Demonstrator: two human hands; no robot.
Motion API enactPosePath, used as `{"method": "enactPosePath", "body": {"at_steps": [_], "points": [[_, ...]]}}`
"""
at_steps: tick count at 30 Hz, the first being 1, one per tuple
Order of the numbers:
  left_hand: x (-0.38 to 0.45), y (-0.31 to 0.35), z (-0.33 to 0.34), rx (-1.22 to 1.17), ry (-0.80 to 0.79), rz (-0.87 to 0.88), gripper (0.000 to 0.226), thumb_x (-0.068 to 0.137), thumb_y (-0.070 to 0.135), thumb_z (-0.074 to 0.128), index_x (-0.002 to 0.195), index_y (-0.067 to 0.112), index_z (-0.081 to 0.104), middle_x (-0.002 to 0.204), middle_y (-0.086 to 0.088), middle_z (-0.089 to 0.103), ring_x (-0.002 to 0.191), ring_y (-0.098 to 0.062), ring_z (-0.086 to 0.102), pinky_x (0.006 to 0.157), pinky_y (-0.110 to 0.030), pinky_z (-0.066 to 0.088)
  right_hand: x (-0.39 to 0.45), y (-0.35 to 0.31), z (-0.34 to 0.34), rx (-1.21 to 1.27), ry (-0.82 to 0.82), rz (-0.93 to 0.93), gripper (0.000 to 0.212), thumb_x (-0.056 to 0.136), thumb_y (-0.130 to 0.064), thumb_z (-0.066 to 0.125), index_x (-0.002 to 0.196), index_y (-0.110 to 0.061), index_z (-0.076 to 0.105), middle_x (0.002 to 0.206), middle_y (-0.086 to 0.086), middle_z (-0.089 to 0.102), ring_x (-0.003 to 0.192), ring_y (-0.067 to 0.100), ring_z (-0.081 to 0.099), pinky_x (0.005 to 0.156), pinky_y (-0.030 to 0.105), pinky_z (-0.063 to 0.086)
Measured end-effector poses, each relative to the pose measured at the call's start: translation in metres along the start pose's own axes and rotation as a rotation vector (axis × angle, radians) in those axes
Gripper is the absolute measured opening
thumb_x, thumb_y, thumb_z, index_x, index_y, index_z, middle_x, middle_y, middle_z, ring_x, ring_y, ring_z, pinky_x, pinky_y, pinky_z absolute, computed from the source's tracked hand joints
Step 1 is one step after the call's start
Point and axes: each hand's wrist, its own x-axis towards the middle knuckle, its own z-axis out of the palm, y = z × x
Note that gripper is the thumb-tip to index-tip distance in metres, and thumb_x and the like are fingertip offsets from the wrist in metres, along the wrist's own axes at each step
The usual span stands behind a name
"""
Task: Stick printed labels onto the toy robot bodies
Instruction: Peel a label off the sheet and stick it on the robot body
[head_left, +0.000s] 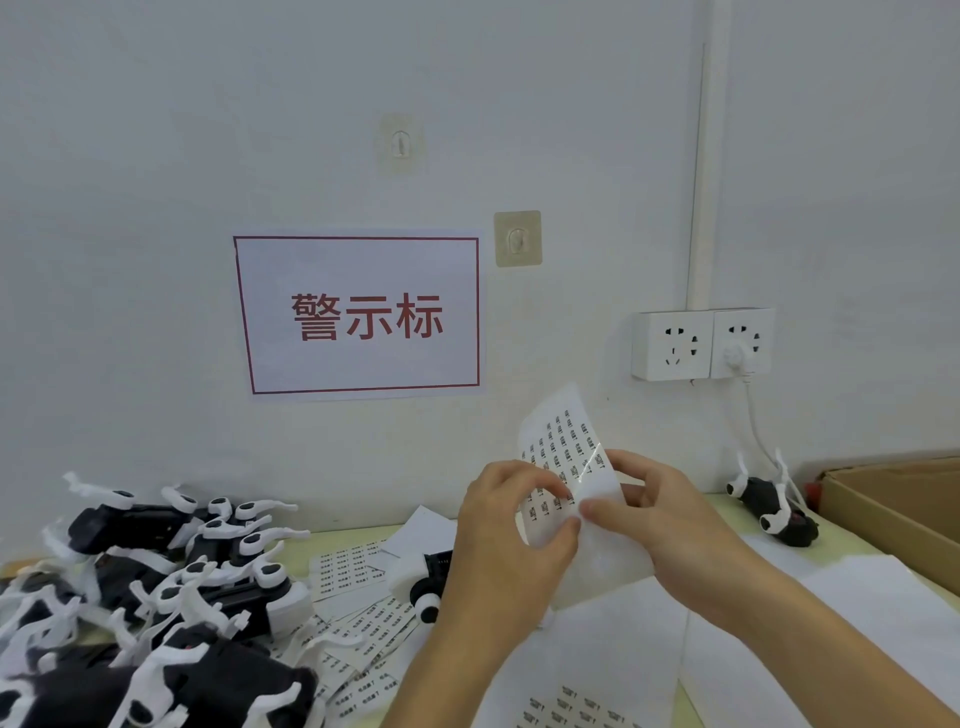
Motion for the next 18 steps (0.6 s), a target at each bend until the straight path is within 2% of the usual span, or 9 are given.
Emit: {"method": "enactPosePath", "body": {"at_steps": [1,4,6,10,12,14,16,18], "points": [[0.0,0.0,0.001,0.048,0.006,0.011,0.019,0.085,0.023,0.077,0.091,0.037,0.066,0.109,0.024,0.053,0.115,0.01,0.041,0.087,-0.007,0.04,0.0,0.0,0.001,-0.008,0.011,0.003,0.042,0.09,0.001,0.064,0.123,-0.026,0.064,0.104,0.009,0.077,0.093,0.031,0.075,0.084,0.044,0.059],[-0.001,0.0,0.004,0.163,0.034,0.049,0.011,0.086,0.029,0.075,0.094,0.034,0.07,0.1,0.021,0.05,0.11,0.003,0.039,0.088,-0.016,0.039,-0.002,0.0,0.004,-0.046,0.05,0.005,0.044,0.088,-0.001,0.066,0.123,-0.027,0.062,0.101,0.006,0.078,0.09,0.027,0.075,0.083,0.043,0.059],[0.0,0.001,0.005,0.172,0.066,0.07,0.006,0.087,0.027,0.075,0.093,0.028,0.074,0.093,0.019,0.054,0.102,0.0,0.045,0.084,-0.014,0.038,-0.003,-0.001,0.006,-0.07,0.07,-0.002,0.045,0.087,-0.002,0.068,0.123,-0.028,0.061,0.098,0.005,0.078,0.089,0.026,0.076,0.084,0.043,0.059],[0.0,0.002,0.007,0.132,0.058,0.057,0.004,0.089,0.02,0.074,0.09,0.022,0.077,0.085,0.014,0.067,0.09,-0.003,0.057,0.078,-0.015,0.043,-0.004,-0.003,0.009,-0.123,0.143,-0.018,0.048,0.084,-0.007,0.072,0.124,-0.03,0.058,0.093,0.009,0.078,0.092,0.03,0.073,0.095,0.051,0.055],[0.0,0.004,0.006,0.084,0.042,-0.001,0.007,0.09,0.02,0.073,0.089,0.024,0.079,0.083,0.016,0.07,0.088,0.002,0.059,0.076,-0.011,0.044,-0.004,-0.004,0.01,-0.17,0.164,-0.042,0.046,0.084,-0.009,0.073,0.118,-0.035,0.057,0.087,0.007,0.077,0.088,0.027,0.073,0.09,0.046,0.056],[0.001,0.004,0.004,0.033,0.018,-0.057,0.009,0.09,0.018,0.072,0.088,0.023,0.08,0.08,0.017,0.072,0.085,0.007,0.062,0.074,-0.009,0.047,-0.005,-0.006,0.012,-0.212,0.167,-0.064,0.044,0.085,-0.009,0.073,0.114,-0.037,0.058,0.078,0.005,0.076,0.08,0.023,0.072,0.078,0.036,0.055],[0.003,0.004,0.001,-0.017,0.001,-0.112,0.011,0.089,0.016,0.073,0.085,0.022,0.081,0.074,0.018,0.073,0.077,0.005,0.066,0.07,-0.014,0.053,-0.006,-0.007,0.013,-0.239,0.159,-0.075,0.043,0.085,-0.008,0.074,0.113,-0.037,0.059,0.072,0.005,0.074,0.073,0.024,0.069,0.069,0.03,0.051],[0.003,0.005,-0.001,-0.047,-0.009,-0.166,0.012,0.089,0.017,0.073,0.082,0.023,0.081,0.072,0.02,0.072,0.073,0.003,0.067,0.066,-0.025,0.059,-0.006,-0.007,0.014,-0.271,0.159,-0.08,0.042,0.085,-0.008,0.074,0.111,-0.038,0.06,0.069,0.006,0.072,0.074,0.028,0.068,0.066,0.028,0.049]]}}
